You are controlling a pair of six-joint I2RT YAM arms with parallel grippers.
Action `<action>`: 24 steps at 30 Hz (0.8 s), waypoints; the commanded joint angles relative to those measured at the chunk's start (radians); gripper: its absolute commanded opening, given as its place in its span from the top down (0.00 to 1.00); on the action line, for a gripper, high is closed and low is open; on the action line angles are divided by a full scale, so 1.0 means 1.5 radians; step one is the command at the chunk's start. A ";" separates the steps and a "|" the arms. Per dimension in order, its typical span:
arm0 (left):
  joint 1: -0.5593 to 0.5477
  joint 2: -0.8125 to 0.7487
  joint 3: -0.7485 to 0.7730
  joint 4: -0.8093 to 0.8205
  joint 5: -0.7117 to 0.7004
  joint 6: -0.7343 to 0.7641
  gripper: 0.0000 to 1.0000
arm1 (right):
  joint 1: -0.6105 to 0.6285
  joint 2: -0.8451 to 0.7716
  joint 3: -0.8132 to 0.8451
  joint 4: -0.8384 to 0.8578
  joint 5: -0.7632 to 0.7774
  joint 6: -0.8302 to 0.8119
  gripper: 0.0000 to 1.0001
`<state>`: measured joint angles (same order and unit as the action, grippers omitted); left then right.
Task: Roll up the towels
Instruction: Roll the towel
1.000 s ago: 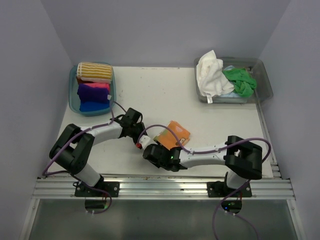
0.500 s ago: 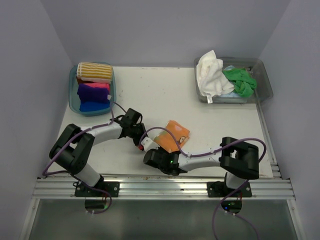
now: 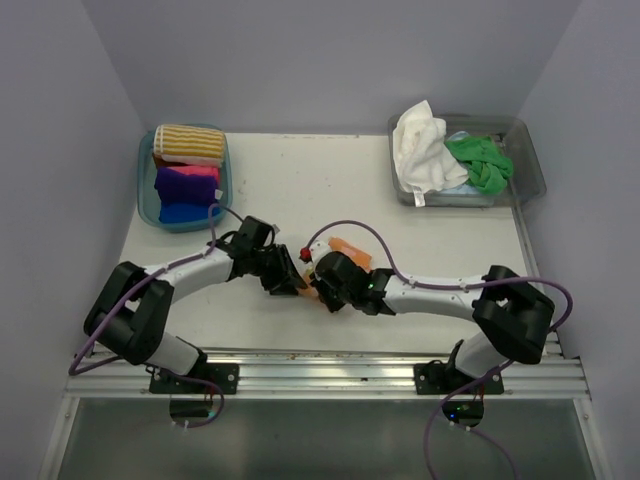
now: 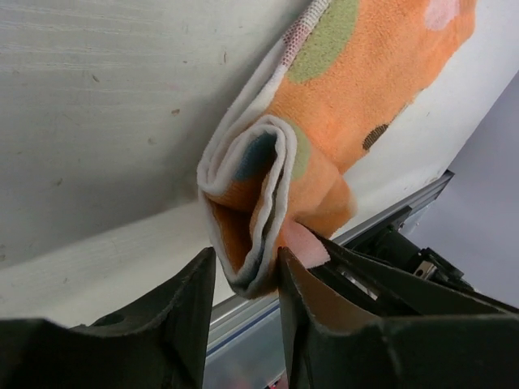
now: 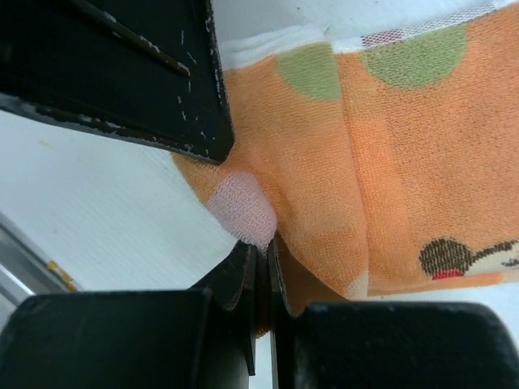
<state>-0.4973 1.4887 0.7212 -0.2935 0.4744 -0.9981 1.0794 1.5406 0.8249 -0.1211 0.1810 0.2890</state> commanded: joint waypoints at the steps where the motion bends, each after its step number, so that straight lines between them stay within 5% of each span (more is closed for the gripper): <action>1: 0.009 -0.027 -0.001 0.009 0.026 0.024 0.59 | -0.030 -0.002 0.002 0.020 -0.139 0.023 1.00; 6: 0.015 -0.043 0.000 -0.007 0.023 0.031 0.52 | -0.057 0.020 0.001 0.039 -0.256 0.045 1.00; 24: 0.025 -0.107 0.013 -0.047 -0.002 0.072 0.53 | -0.213 0.078 -0.063 0.209 -0.528 0.218 1.00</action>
<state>-0.4667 1.3552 0.7216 -0.3603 0.4683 -0.9241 0.7887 1.6474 0.7597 0.0788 -0.4976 0.5301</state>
